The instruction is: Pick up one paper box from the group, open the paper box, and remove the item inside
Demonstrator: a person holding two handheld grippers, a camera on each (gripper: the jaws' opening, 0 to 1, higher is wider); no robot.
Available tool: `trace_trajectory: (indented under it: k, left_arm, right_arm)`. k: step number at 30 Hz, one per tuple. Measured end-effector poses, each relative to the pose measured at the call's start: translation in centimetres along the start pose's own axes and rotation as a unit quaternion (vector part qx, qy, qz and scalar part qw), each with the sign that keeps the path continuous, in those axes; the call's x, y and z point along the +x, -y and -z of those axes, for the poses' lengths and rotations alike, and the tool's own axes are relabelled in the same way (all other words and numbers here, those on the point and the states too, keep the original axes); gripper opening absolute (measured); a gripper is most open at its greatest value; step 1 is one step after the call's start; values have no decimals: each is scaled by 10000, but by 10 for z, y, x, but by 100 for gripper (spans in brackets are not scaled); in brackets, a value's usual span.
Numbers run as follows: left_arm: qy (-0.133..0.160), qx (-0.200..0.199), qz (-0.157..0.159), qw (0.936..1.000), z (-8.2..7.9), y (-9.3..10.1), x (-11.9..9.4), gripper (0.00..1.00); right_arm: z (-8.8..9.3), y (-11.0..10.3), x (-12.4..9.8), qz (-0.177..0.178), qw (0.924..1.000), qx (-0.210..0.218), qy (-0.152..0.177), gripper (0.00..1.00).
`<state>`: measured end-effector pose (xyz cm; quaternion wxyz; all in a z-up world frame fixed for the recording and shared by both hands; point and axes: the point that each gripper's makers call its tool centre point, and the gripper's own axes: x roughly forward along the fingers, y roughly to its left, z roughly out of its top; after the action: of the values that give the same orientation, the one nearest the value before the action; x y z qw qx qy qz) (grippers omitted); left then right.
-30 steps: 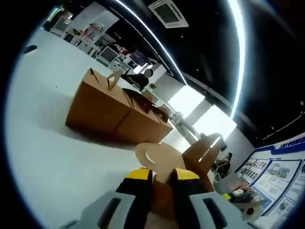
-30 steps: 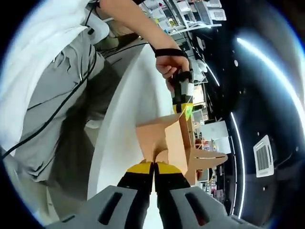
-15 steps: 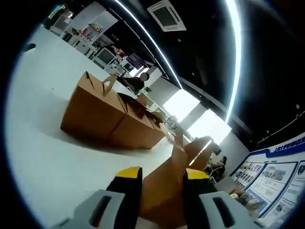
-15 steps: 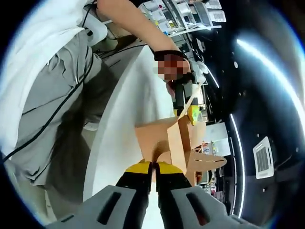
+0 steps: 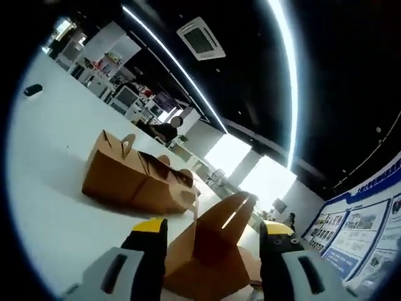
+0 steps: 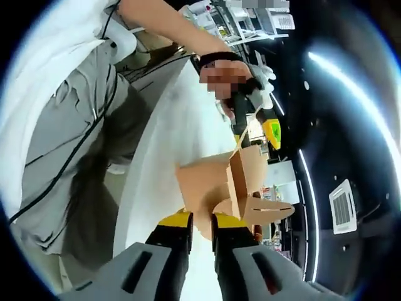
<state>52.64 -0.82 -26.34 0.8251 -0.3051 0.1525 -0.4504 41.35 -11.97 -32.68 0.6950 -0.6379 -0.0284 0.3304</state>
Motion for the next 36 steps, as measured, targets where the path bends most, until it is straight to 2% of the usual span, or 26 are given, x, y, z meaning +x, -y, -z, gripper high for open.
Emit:
trace_trajectory:
  k: [6, 11, 15, 19, 21, 24, 26, 28, 30, 31, 32, 35, 36]
  left_arm:
    - [119, 355, 41, 9993, 10, 15, -19, 70]
    - [202, 629, -133, 9977, 10, 12, -24, 72]
    - [224, 696, -84, 9973, 11, 20, -27, 73]
    - [243, 1004, -205, 9944, 9, 23, -28, 74]
    - [271, 1038, -215, 9940, 8, 23, -30, 74]
    - [344, 999, -43, 9944, 10, 29, -36, 76]
    - [378, 1029, 74, 9939, 15, 28, -40, 78]
    - [322, 1000, 137, 9944, 21, 24, -45, 79]
    - [266, 1098, 143, 9935, 26, 23, -49, 79]
    - [146, 1196, 173, 9926, 33, 23, -51, 79]
    - [9, 1268, 177, 9918, 41, 22, -53, 79]
    - [-249, 1526, -9, 9880, 58, 16, -54, 79]
    - [-226, 1581, -35, 9872, 59, 16, -54, 79]
  right_arm:
    - [-9, -1, -8, 29, 9997, 186, 159, 32]
    - [-11, 5, -21, 22, 9938, 998, 482, 37]
    - [-14, 18, -34, 69, 9844, 1563, 799, 37]
    - [-23, 34, -48, 69, 9684, 2155, 1255, 36]
    - [-22, 42, -53, 92, 9606, 2413, 1376, 36]
    - [-16, 61, -61, 211, 9431, 2909, 1594, 36]
    - [-3, 69, -62, 217, 9279, 3340, 1642, 37]
    - [19, 75, -57, 275, 9147, 3729, 1534, 37]
    - [40, 67, -46, 117, 9123, 3890, 1275, 38]
    - [47, 67, -39, 131, 9139, 3885, 1169, 38]
    - [52, 66, -31, 111, 9132, 3911, 1138, 38]
    - [59, 65, -14, -6, 9047, 4107, 1137, 38]
    - [60, 66, -9, -17, 9019, 4163, 1151, 38]
